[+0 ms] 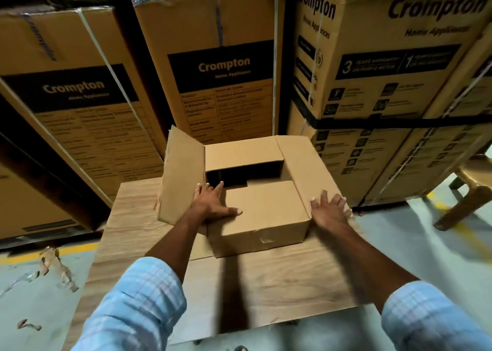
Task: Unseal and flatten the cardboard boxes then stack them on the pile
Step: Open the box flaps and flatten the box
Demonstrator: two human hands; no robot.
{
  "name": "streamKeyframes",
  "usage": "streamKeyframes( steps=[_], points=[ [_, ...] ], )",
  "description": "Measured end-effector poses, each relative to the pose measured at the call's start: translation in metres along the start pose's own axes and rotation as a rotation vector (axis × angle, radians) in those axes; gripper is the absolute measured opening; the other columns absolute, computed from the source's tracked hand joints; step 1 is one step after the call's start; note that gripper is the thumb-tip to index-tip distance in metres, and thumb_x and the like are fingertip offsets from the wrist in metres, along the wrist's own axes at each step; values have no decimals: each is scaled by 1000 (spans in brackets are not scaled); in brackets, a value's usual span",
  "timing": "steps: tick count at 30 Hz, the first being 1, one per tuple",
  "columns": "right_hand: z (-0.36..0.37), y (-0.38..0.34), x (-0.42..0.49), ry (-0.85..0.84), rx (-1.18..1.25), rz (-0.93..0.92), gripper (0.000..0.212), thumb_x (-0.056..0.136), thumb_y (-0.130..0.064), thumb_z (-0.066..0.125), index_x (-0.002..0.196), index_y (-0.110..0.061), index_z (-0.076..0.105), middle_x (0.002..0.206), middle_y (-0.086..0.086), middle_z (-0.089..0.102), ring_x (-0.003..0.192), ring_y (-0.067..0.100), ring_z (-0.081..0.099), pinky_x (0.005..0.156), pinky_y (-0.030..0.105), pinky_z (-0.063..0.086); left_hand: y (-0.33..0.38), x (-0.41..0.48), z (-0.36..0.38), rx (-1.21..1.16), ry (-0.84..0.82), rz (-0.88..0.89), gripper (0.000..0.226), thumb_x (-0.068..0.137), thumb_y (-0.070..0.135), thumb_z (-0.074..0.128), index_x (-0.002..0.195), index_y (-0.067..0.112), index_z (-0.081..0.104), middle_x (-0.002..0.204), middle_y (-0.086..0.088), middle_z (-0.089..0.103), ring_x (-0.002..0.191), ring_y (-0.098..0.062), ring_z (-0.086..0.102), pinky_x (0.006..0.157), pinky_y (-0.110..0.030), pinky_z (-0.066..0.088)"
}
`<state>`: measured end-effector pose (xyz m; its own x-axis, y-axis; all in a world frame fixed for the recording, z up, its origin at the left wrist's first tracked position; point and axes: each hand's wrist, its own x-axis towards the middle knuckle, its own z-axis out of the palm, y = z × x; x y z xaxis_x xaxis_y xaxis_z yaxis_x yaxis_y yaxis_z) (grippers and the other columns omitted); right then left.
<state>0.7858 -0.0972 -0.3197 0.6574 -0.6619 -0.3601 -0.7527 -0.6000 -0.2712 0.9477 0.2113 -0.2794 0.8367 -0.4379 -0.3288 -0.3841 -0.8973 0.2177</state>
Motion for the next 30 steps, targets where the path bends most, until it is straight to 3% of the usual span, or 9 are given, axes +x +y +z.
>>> streamKeyframes(
  steps=[4,7,15,19,22,24,26,28,30],
  points=[
    [1,2,7,-213,220,63,65,106,-58,14,163,-28,6,169,18,7,154,39,11,124,55,13,-6,3,-20,-253,54,8,105,67,67,84,152,19,44,148,-7,52,139,-32,45,113,-43,40],
    [9,-17,-1,27,176,159,65,105,-56,21,162,-26,14,167,24,4,154,42,1,119,66,6,-18,-1,-33,-617,82,80,69,63,51,94,118,17,70,112,5,72,110,-21,67,85,-32,54],
    [-5,-62,-27,370,832,293,60,106,-49,33,158,-21,28,167,25,-12,155,42,-7,118,69,12,25,-66,-4,-1073,549,192,34,71,16,94,76,8,61,69,7,62,61,0,55,54,-18,44],
    [-39,-79,-57,-41,1559,287,94,87,-87,23,161,-28,24,167,11,23,150,40,27,115,67,25,72,-78,14,-838,766,472,48,77,25,90,64,11,46,68,-8,55,61,-25,50,52,-38,40],
    [-54,-80,-74,-167,1531,73,116,64,-101,41,154,-28,39,157,4,42,143,32,39,113,66,30,97,-86,22,-722,777,596,45,83,23,84,64,11,46,67,-6,52,59,-21,46,49,-40,37],
    [-54,-76,-80,-96,1315,66,107,61,-91,64,137,-17,56,134,1,60,122,25,56,104,54,47,103,-87,26,-658,722,657,37,88,29,77,68,11,52,71,-3,54,63,-17,49,53,-36,39],
    [-52,-68,-84,-2,1176,73,56,73,-44,75,112,-5,68,109,7,72,87,23,66,72,36,57,105,-87,22,-805,536,567,31,92,42,64,93,12,68,95,-3,65,86,-15,60,74,-32,48],
    [-57,-57,-86,-11,1122,90,13,84,-9,65,96,-3,67,98,12,72,66,18,59,51,27,44,104,-82,15,-993,474,279,57,95,57,50,136,20,62,141,-2,58,133,-15,49,110,-34,38],
    [-65,-42,-79,-64,1137,90,9,89,3,60,90,-5,64,97,12,67,67,17,55,51,26,40,100,-74,6,-1093,575,-114,68,96,61,50,151,23,48,158,-4,42,149,-22,31,122,-42,25]
  ],
)
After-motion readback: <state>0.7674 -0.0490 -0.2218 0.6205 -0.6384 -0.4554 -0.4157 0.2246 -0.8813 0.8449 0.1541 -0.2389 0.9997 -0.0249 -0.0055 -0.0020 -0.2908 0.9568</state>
